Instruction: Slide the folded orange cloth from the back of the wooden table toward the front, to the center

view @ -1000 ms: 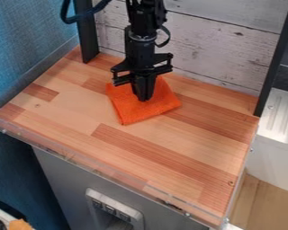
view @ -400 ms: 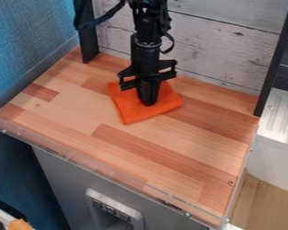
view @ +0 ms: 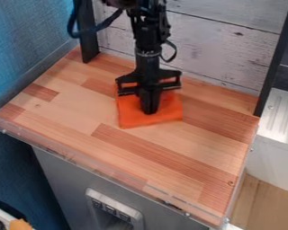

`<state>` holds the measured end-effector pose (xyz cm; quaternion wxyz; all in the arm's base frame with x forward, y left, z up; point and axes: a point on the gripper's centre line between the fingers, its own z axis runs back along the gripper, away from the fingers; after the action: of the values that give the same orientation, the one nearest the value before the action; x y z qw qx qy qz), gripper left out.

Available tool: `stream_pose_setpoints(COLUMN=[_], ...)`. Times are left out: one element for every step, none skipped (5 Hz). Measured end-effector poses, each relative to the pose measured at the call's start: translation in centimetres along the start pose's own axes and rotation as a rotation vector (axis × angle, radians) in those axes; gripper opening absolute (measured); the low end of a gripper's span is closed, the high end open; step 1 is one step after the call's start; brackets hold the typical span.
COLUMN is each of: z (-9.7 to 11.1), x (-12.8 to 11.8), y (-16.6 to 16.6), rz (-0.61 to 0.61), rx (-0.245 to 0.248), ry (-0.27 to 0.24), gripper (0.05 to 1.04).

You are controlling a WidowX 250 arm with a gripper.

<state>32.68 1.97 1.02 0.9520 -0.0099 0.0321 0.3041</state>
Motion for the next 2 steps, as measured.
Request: stream_pose_setpoints(z=[0.0,-0.1], x=[-1.9,-3.2], y=[0.5,1.0], rz=[-0.159,-0.305], rx=[-0.012,-0.029], ry=[0.011,0.001], gripper=[0.061,0.082])
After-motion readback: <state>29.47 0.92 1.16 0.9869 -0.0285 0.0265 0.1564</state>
